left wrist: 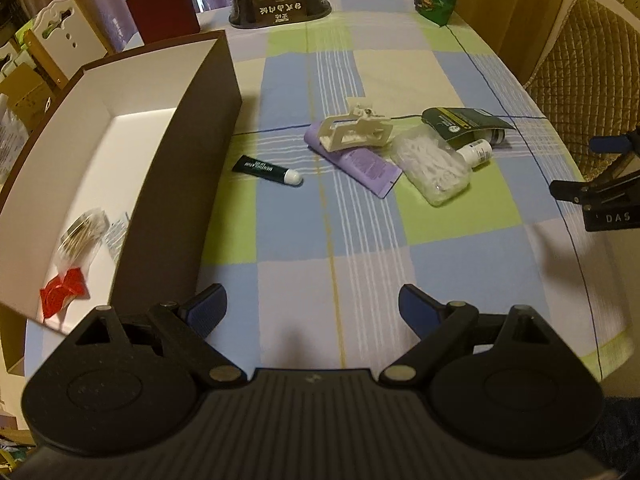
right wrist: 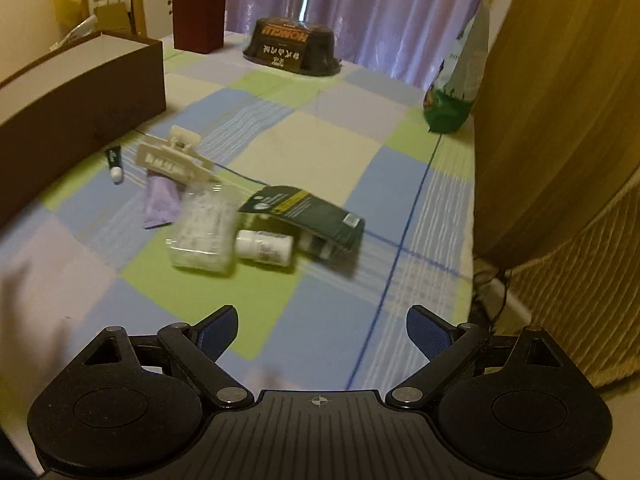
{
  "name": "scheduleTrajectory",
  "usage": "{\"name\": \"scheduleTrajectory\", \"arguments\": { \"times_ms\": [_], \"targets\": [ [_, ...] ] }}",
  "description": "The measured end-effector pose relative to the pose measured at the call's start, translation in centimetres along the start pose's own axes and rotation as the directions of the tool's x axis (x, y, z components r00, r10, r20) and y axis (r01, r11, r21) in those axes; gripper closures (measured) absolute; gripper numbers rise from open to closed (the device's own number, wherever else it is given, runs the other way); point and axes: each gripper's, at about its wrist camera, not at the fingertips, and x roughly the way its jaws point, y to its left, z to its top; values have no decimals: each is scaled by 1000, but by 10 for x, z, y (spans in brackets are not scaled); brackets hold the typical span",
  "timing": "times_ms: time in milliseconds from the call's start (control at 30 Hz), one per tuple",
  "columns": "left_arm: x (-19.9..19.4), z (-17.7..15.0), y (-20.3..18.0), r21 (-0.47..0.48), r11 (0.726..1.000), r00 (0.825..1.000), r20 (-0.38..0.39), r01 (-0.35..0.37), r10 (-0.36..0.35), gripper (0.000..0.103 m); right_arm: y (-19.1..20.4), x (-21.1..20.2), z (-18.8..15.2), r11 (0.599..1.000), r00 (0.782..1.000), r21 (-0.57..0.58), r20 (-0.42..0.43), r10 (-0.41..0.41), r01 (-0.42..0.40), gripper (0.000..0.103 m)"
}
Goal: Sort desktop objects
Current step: 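Close the right tool on the green card pack with the bottle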
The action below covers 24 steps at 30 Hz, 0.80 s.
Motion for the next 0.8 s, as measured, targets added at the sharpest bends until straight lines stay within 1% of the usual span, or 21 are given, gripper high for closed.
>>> {"name": "scheduleTrajectory", "arguments": {
  "times_ms": [133,167,200,233,300,367,467,533,567,600,733,800],
  "targets": [
    [11,11,-6,10,1000,1000,-2,-7,7,13,-1,12,-1,997,999,-74,49,-11,14,9],
    [14,14,-7,13,1000,1000,-4,-8,8,13,0,17,-1,994,998,-107,59,-15,21,13],
    [17,17,-8,15,1000,1000,-6,-7,8,13,1,23,0,990,998,-139,66,-18,27,27],
    [19,20,-9,17,1000,1000,-8,-7,7,13,1,28,0,985,997,-170,73,-21,34,32],
    [24,25,-11,23,1000,1000,-12,-5,5,13,1,39,1,972,996,-229,87,-27,46,32],
    [28,28,-12,30,1000,1000,-16,-5,5,13,1,51,2,956,994,-288,101,-31,60,32],
    [34,33,-13,35,999,1000,-27,-6,7,13,3,65,5,920,990,-383,137,-33,83,33],
    [38,37,-12,37,999,999,-32,-6,7,13,6,73,8,895,988,-439,153,-11,78,39],
    [40,38,-11,38,999,999,-34,-6,8,13,7,78,9,883,988,-463,154,-1,73,48],
    [42,40,-11,40,999,999,-36,-7,8,13,9,83,11,872,988,-485,152,8,68,50],
    [48,49,-8,49,999,999,-30,-17,18,13,15,101,15,834,987,-548,158,34,59,53],
    [52,53,-6,53,998,999,-29,-20,22,13,18,109,16,824,990,-564,137,41,44,72]
  ]
}}
